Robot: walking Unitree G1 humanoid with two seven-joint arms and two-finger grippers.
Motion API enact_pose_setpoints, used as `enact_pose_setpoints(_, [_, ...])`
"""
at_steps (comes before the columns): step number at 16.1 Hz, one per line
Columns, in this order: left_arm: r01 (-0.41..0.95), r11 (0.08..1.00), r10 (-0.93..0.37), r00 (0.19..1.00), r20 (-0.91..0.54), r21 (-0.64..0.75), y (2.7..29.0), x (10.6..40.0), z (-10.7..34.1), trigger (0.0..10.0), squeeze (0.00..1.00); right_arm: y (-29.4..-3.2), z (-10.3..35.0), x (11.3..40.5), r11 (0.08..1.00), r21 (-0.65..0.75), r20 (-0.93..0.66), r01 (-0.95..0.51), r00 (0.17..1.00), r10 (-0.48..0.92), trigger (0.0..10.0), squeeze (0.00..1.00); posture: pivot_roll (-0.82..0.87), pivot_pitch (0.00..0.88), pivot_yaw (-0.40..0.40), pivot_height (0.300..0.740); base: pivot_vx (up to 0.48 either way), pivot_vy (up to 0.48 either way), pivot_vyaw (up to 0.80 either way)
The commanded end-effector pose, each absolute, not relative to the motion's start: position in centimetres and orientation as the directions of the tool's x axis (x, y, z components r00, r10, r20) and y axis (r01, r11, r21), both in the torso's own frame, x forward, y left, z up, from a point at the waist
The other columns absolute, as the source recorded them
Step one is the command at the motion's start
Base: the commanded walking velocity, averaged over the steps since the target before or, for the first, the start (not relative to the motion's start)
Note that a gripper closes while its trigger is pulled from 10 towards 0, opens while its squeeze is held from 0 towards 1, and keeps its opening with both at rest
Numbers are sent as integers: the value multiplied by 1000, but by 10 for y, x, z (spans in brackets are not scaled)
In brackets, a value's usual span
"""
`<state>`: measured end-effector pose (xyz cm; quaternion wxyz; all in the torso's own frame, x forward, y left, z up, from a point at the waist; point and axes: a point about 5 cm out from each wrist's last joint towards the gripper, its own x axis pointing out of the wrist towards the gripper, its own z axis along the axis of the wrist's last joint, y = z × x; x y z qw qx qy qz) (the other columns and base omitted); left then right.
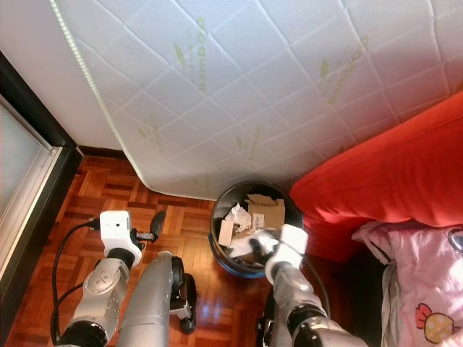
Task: Clean up the room
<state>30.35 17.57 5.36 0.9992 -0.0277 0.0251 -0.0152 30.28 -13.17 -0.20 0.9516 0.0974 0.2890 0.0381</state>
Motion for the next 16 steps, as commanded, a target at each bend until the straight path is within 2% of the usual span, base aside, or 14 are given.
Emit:
enact_pose_setpoints(1, [25,997,-32,995,-100,-71,175,296,42,10000,0,-129,-4,299,988,115,-532,-101,834,147,10000,0,221,315,-51,616,0,0,0])
enact_pose_setpoints(3, [25,997,-32,994,-100,-71,175,296,42,10000,0,-129,-3,300,984,160,-514,-79,844,152,10000,0,222,315,-52,616,0,0,0])
enact_pose_setpoints(5, [26,997,-33,995,-99,-72,175,296,42,10000,0,-133,-7,299,875,450,-572,181,811,127,10000,0,222,316,-52,616,0,0,0])
enact_pose_setpoints(7, [26,997,-33,994,-99,-72,175,296,42,10000,0,-137,-6,300,906,395,-559,149,822,109,10000,0,223,317,-53,616,0,0,0])
enact_pose_setpoints(8, [26,997,-33,995,-99,-72,175,296,43,10000,0,-139,1,304,978,206,-509,19,856,91,10000,0,222,317,-53,616,0,0,0])
enact_pose_setpoints(9, [26,997,-33,995,-99,-72,175,296,42,10000,0,-136,5,307,991,123,-474,-51,874,104,10000,0,221,317,-53,616,0,0,0])
enact_pose_setpoints(10, [27,997,-34,994,-100,-72,175,296,42,10000,0,-133,6,307,979,200,-460,-34,879,124,10000,0,220,317,-52,616,0,0,0])
enact_pose_setpoints(11, [28,997,-35,994,-100,-73,174,296,42,10000,0,-131,4,307,928,369,-479,52,866,142,10000,0,221,317,-52,616,0,0,0])
enact_pose_setpoints(12, [28,997,-35,994,-99,-73,175,296,42,10000,0,-132,2,306,913,398,-499,91,857,132,10000,0,223,317,-51,616,0,0,0])
enact_pose_setpoints(13, [28,997,-35,994,-99,-72,175,296,42,10000,0,-136,4,307,964,264,-496,34,862,105,10000,0,223,316,-51,616,0,0,0])
enact_pose_setpoints(14, [27,997,-35,994,-99,-71,175,296,42,10000,0,-135,7,309,995,4,-468,-102,879,92,10000,0,223,316,-51,616,0,0,0])
enact_pose_setpoints(16, [27,997,-34,994,-99,-71,175,296,43,10000,0,-135,11,312,993,-37,-437,-111,895,84,10000,0,223,316,-50,616,0,0,0])
